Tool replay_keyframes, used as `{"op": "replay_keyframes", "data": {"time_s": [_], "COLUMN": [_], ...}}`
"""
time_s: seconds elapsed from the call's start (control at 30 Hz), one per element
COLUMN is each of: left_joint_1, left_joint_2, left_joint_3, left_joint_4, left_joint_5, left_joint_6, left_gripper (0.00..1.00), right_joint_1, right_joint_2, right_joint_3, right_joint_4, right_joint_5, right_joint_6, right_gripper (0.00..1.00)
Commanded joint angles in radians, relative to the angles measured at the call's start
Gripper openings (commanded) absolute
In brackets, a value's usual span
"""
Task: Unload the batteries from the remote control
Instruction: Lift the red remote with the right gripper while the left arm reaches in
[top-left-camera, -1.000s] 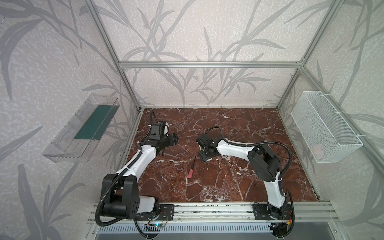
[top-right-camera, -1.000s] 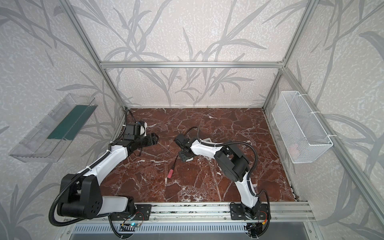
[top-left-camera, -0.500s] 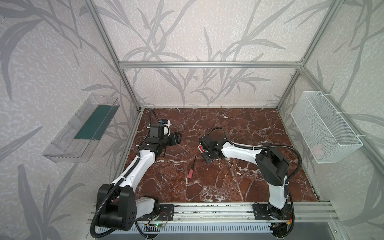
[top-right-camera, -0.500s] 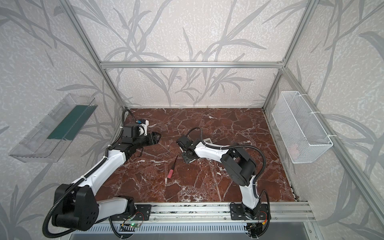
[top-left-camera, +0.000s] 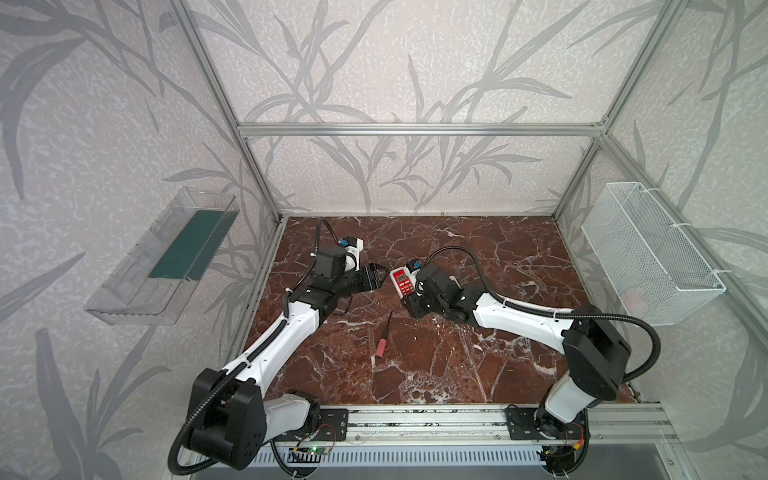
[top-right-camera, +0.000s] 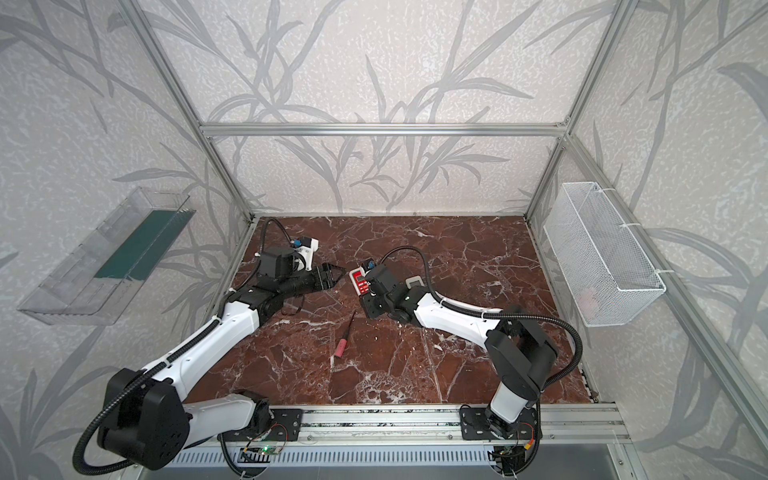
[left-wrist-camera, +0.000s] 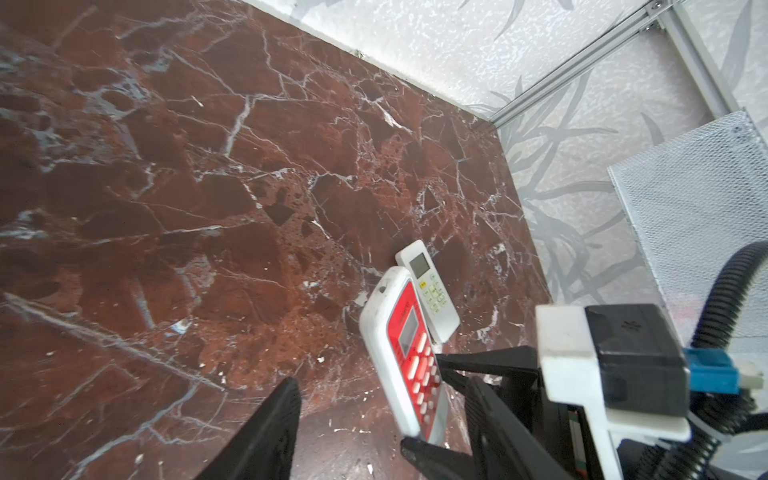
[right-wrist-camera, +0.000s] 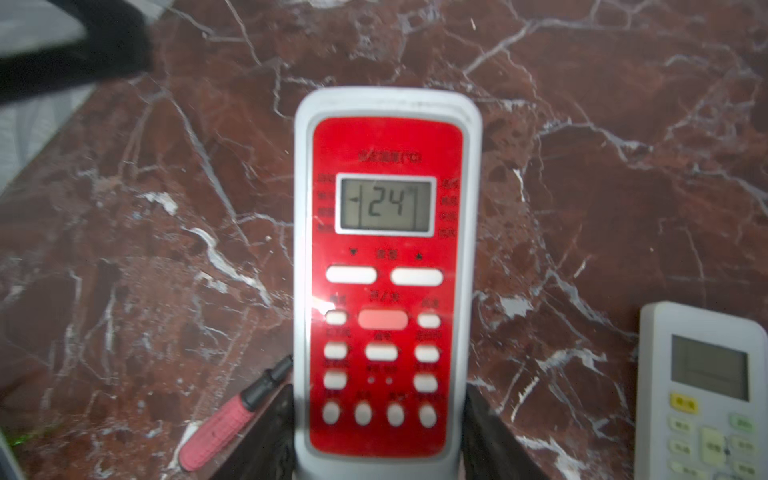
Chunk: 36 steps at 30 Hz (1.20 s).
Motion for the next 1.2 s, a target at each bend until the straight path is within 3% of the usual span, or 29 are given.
{"op": "replay_keyframes", "data": {"time_s": [0.0, 0.2, 0.53, 0.63, 0.77, 0.87, 1.17], "left_joint_1": [-0.004, -0.005, -0.005, -0.005, -0.005, -0.005, -0.005], "left_joint_2": [0.037, 0.067, 0.113, 0.113, 0.111, 0.103, 0.064], "left_joint_3": [0.092, 0.079, 0.115, 0.104, 0.094, 0.104, 0.131], "left_joint_4": [-0.039, 0.041, -0.004, 0.011, 0.036, 0.013, -0.131], "left_joint_5": [0.085, 0.148, 0.149, 0.116, 0.095, 0.05, -0.157], "left_joint_6": [-0.035, -0.109, -0.163, -0.212, -0.271, -0.297, -0.347], "left_gripper": [0.64, 0.58, 0.34, 0.22, 0.13, 0.07, 0.04], "right_joint_1": [0.004, 0.004, -0.001, -0.001, -0.001, -0.001, 0.044], "right_joint_2": [-0.06, -0.091, -0.092, -0.086, -0.091, -0.128, -0.25], "right_joint_3": [-0.011, 0.0, 0.055, 0.068, 0.074, 0.053, -0.144], "right_joint_4": [0.119, 0.147, 0.059, 0.041, 0.018, 0.024, 0.229], "right_joint_5": [-0.068, -0.088, -0.13, -0.146, -0.116, -0.069, 0.052], "right_joint_6": [-0.003, -0.028, -0.102, -0.118, -0.133, -0.153, -0.351], "right_gripper": [0.5, 0.5, 0.5, 0.53, 0.75, 0.81, 0.82]}}
